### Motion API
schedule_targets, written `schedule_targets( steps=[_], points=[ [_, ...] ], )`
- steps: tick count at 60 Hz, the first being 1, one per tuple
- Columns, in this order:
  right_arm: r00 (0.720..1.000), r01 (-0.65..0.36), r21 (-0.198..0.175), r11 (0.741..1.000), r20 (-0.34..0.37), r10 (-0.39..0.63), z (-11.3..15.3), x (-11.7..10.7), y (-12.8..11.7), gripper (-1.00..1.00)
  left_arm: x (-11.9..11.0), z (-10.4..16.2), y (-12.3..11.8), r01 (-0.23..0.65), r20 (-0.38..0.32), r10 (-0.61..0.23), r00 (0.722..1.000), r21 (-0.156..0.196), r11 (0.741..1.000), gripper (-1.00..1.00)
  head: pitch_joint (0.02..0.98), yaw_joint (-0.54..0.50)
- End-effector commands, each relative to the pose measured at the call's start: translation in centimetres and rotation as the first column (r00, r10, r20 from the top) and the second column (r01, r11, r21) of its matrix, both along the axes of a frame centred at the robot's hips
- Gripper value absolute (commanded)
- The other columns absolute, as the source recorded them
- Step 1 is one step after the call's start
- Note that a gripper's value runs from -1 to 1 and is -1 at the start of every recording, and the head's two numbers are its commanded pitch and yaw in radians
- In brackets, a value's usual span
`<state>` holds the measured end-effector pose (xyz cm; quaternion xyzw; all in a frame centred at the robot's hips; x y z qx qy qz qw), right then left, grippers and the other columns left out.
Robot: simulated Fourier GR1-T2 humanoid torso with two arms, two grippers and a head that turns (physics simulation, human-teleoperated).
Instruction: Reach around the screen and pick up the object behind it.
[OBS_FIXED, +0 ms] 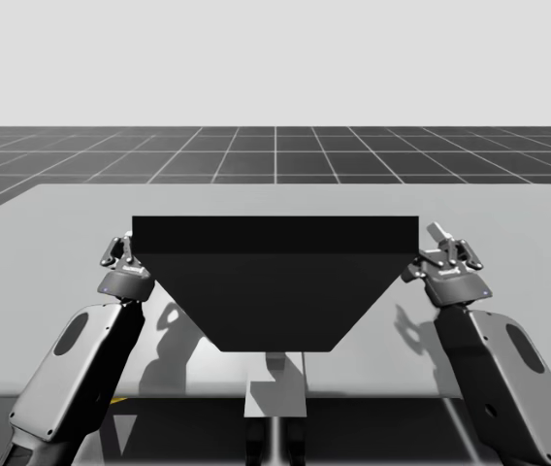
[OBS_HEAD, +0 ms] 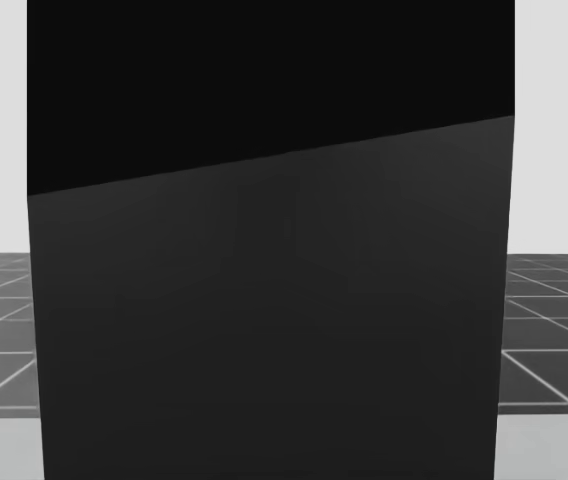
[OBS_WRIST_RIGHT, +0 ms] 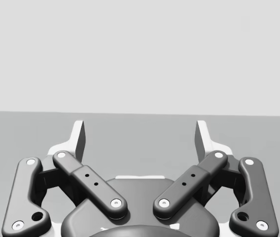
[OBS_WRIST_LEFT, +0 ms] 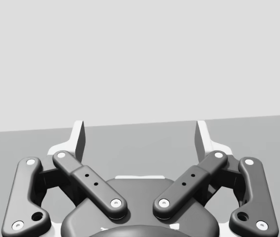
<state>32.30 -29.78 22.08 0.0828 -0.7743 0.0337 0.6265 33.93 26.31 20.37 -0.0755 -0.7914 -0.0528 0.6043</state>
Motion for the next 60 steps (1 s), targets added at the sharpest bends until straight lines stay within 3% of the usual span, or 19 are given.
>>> schedule_targets(
  steps=[1,7,13,17,23,32,35,40,54,60],
  points=[
    [0.999,0.031,-0.043,0.999,0.012,-0.031,-0.4,-0.4,0.4,-1.0,0.0,-0.1,-0.1,-0.002,-0.002,0.002,1.0,0.009,1.0,-1.0,0.117,-0.02],
    [0.999,-0.037,-0.027,0.999,0.034,0.038,-0.1,-0.6,0.9,-1.0,0.0,-0.1,-0.1,-0.003,-0.008,0.003,1.0,0.01,1.0,-1.0,0.118,-0.02],
    [0.991,-0.134,-0.039,0.99,-0.013,0.134,-0.5,-0.7,1.4,-1.0,-0.1,-0.4,-0.4,0.024,-0.045,-0.024,0.999,0.01,1.0,-1.0,0.118,-0.02],
    [0.981,-0.191,-0.053,0.98,-0.032,0.189,-0.9,-0.9,2.0,-1.0,-0.4,-0.9,-0.8,0.076,-0.083,-0.071,0.994,0.059,0.995,-1.0,0.117,-0.02],
    [0.962,-0.272,-0.093,0.958,-0.023,0.271,-1.1,-1.6,2.7,-1.0,-1.2,-0.9,-1.0,0.151,-0.126,-0.14,0.982,0.081,0.985,-1.0,0.121,-0.02],
    [0.921,-0.39,-0.084,0.917,-0.027,0.389,-0.9,-2.9,2.6,-1.0,-3.2,-0.3,-0.5,0.26,-0.175,-0.237,0.956,0.127,0.957,-1.0,0.124,-0.02],
    [0.901,-0.433,-0.071,0.898,-0.033,0.432,-0.9,-3.6,2.3,-1.0,-4.0,-0.3,-0.2,0.296,-0.194,-0.265,0.944,0.15,0.943,-1.0,0.128,-0.02],
    [0.869,-0.495,-0.072,0.866,-0.041,0.493,-1.0,-4.8,1.5,-1.0,-5.4,-0.4,0.6,0.365,-0.229,-0.326,0.917,0.153,0.919,-1.0,0.13,-0.02],
    [0.831,-0.556,-0.094,0.826,-0.085,0.55,-2.1,-7.2,-0.9,-1.0,-7.4,-0.4,2.5,0.51,-0.283,-0.456,0.844,0.157,0.846,-1.0,0.136,-0.02],
    [0.791,-0.612,-0.101,0.784,-0.094,0.605,-2.3,-8.3,-1.5,-1.0,-7.9,-0.1,3.2,0.563,-0.308,-0.499,0.81,0.167,0.81,-1.0,0.137,-0.02]
  ],
)
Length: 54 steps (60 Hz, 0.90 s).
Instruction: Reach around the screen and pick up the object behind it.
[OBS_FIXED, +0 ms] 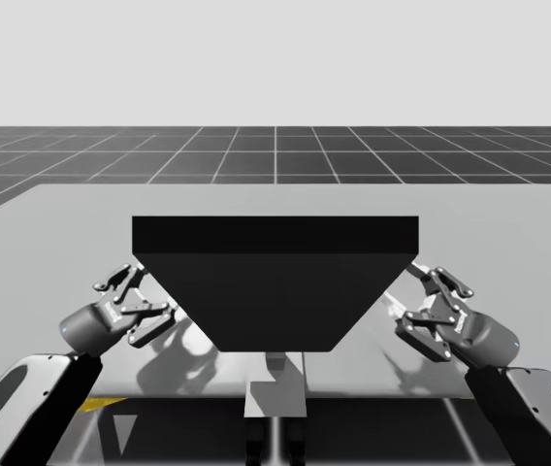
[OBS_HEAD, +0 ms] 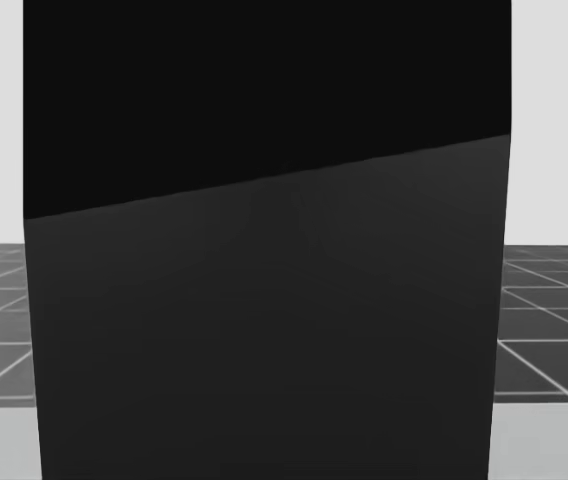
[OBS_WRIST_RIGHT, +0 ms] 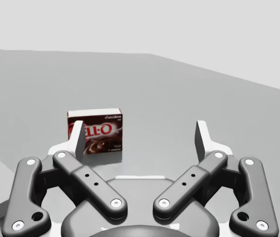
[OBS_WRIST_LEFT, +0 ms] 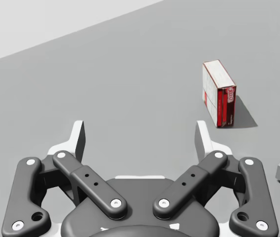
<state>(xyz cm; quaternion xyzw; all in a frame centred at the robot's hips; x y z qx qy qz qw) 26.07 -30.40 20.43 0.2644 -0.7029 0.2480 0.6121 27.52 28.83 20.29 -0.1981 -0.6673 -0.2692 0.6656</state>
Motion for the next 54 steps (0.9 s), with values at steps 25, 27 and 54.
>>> schedule_targets(
  steps=[25,27,54],
  points=[
    [0.971,-0.236,-0.066,0.969,0.021,0.238,-1.0,-3.8,-1.2,-1.0,-0.6,-0.1,-0.1,0.182,-0.076,-0.175,0.982,0.093,0.979,-1.0,0.138,-0.02],
    [0.97,-0.241,-0.063,0.968,0.022,0.243,-1.0,-3.8,-1.2,-1.0,-0.4,-0.1,-0.3,0.185,-0.077,-0.178,0.981,0.096,0.978,-1.0,0.138,-0.02],
    [0.964,-0.267,-0.07,0.961,0.006,0.268,-1.8,-3.2,-0.6,-1.0,5.2,-2.1,-4.9,0.186,-0.138,-0.171,0.976,0.104,0.977,-1.0,0.137,-0.02]
  ],
)
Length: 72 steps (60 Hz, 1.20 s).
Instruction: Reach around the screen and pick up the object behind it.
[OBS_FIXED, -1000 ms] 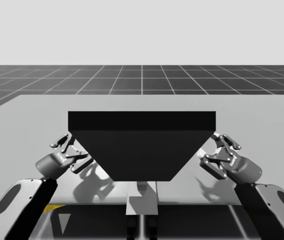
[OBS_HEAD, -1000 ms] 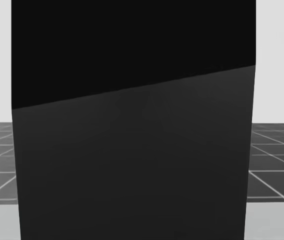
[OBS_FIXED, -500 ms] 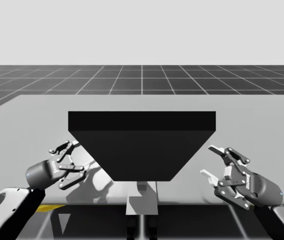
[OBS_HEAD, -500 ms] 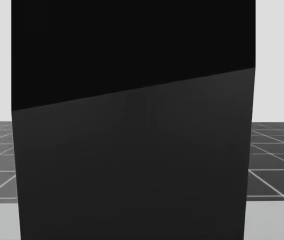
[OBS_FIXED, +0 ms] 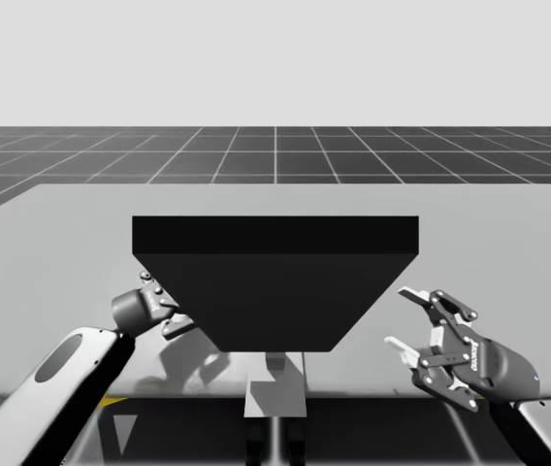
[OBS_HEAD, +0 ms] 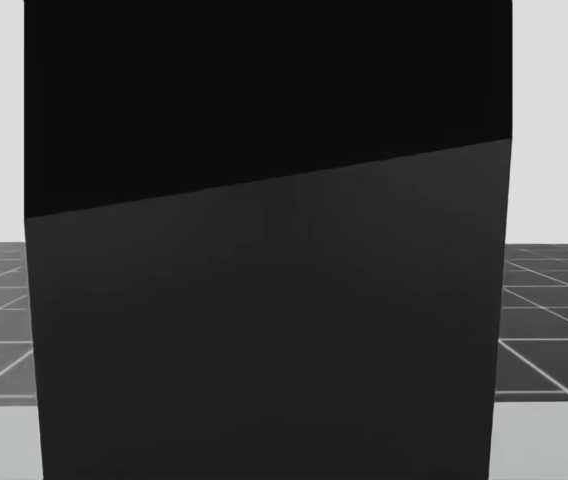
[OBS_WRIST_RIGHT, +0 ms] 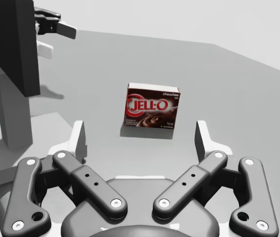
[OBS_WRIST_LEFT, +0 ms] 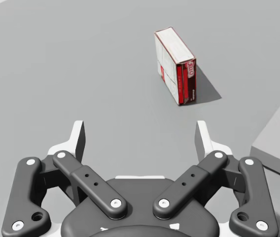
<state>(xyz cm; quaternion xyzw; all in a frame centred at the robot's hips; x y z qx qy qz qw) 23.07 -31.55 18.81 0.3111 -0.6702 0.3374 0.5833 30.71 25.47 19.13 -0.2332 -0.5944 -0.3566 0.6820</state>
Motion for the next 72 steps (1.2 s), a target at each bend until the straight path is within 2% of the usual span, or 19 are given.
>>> schedule_targets(
  steps=[1,12,22,35,37,45,72],
  points=[
    [0.998,-0.064,0.0,0.998,-0.012,0.064,-0.2,-0.2,0.5,-1.0,2.2,-1.0,-1.7,-0.006,-0.028,0.006,1.0,0.004,1.0,-1.0,0.137,-0.02],
    [0.997,-0.081,-0.004,0.997,-0.011,0.08,-0.5,-0.1,0.8,-1.0,3.3,-2.1,-4.6,0.033,-0.062,-0.032,0.998,0.012,0.999,-1.0,0.14,-0.02],
    [0.996,-0.089,-0.005,0.996,-0.011,0.089,-0.7,-0.1,1.0,-1.0,3.8,-2.4,-7.1,0.068,-0.064,-0.066,0.996,0.026,0.997,-1.0,0.143,-0.02],
    [0.995,-0.097,-0.006,0.995,-0.011,0.097,-0.9,-0.3,1.1,-1.0,5.7,-2.9,-8.6,0.08,-0.086,-0.078,0.993,0.019,0.997,-1.0,0.147,-0.02],
    [0.995,-0.1,-0.007,0.995,-0.011,0.099,-0.9,-0.4,1.1,-1.0,6.0,-3.1,-8.9,0.083,-0.084,-0.08,0.993,0.03,0.996,-1.0,0.148,-0.02],
    [0.995,-0.103,-0.012,0.995,-0.009,0.103,-1.0,-0.5,1.1,-1.0,7.1,-3.4,-9.6,0.106,-0.105,-0.103,0.989,0.017,0.994,-1.0,0.148,-0.03],
    [0.992,-0.123,-0.033,0.992,-0.007,0.122,-1.6,-0.8,1.4,-1.0,9.9,-4.6,-12.8,0.169,-0.13,-0.167,0.977,0.009,0.985,-1.0,0.153,-0.03]
  ],
)
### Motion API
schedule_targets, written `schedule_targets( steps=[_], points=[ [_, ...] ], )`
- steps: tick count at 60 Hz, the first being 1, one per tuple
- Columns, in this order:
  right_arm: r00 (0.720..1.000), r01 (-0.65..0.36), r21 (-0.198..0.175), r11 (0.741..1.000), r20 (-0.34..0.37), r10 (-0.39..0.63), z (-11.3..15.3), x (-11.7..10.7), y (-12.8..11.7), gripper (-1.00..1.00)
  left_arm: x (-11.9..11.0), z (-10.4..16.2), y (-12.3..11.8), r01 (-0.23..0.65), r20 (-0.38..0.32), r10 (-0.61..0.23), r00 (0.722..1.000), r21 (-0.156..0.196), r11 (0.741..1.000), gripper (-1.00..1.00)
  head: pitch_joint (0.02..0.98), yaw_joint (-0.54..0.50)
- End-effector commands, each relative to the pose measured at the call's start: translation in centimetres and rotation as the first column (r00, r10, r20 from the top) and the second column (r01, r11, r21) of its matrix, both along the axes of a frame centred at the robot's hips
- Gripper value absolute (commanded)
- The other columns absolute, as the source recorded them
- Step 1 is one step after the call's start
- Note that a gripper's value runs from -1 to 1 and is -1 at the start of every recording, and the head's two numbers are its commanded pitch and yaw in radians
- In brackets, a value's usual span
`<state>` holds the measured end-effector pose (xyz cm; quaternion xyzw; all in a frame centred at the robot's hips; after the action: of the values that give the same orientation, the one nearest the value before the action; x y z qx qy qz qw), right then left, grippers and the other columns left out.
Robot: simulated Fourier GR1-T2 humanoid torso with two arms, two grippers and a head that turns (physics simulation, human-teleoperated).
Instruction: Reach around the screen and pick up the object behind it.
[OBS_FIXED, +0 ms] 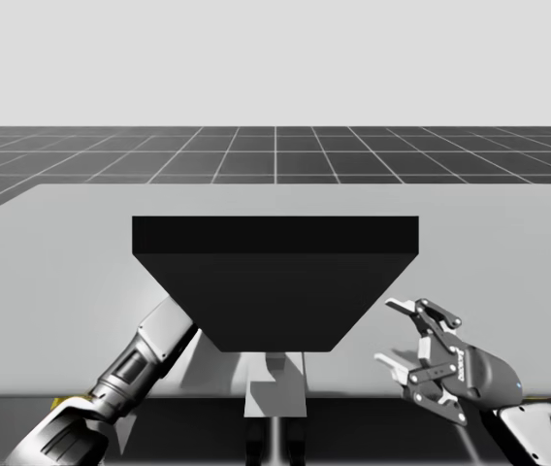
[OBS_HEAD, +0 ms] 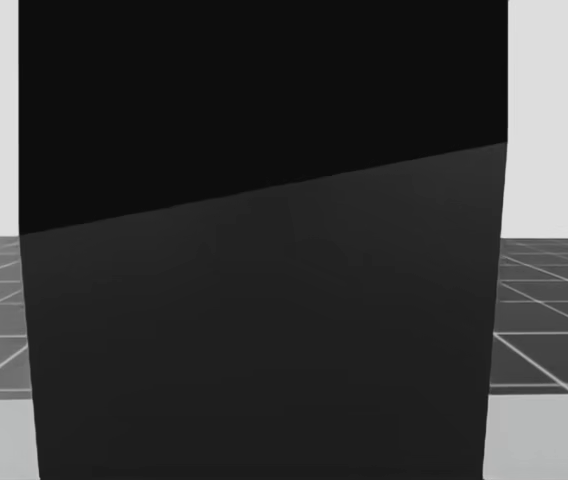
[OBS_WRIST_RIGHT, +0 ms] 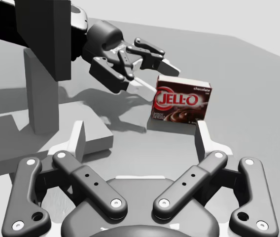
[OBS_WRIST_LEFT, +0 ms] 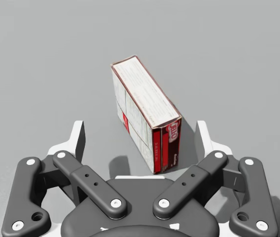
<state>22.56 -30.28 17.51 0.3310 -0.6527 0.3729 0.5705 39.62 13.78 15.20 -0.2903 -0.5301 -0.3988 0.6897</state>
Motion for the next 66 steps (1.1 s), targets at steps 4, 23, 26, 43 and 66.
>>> schedule_targets(
  steps=[4,23,26,43,66],
  points=[
    [0.999,-0.035,-0.007,0.999,-0.012,0.035,-0.4,-0.3,0.2,-1.0,1.3,-0.9,-1.3,0.023,-0.021,-0.023,1.0,-0.011,1.0,-1.0,0.155,-0.03],
    [0.999,-0.039,-0.018,0.999,-0.006,0.039,-0.6,-0.4,0.3,-1.0,2.4,-2.0,-1.9,0.012,-0.059,-0.013,0.998,-0.029,1.0,-1.0,0.16,-0.04],
    [0.999,-0.04,-0.017,0.999,-0.007,0.04,-0.6,-0.4,0.3,-1.0,2.5,-2.2,-1.8,0.003,-0.065,-0.005,0.998,-0.028,1.0,-0.89,0.161,-0.04],
    [0.999,-0.04,-0.02,0.999,-0.001,0.04,-0.6,-0.5,0.3,-1.0,2.9,-2.1,-0.8,-0.029,-0.065,0.028,0.998,-0.016,0.999,1.0,0.165,-0.04],
    [0.999,-0.045,-0.016,0.999,0.012,0.045,-0.4,-0.5,0.3,-1.0,0.8,1.0,8.5,-0.183,0.03,0.182,0.983,0.011,0.983,1.0,0.156,-0.03]
  ],
)
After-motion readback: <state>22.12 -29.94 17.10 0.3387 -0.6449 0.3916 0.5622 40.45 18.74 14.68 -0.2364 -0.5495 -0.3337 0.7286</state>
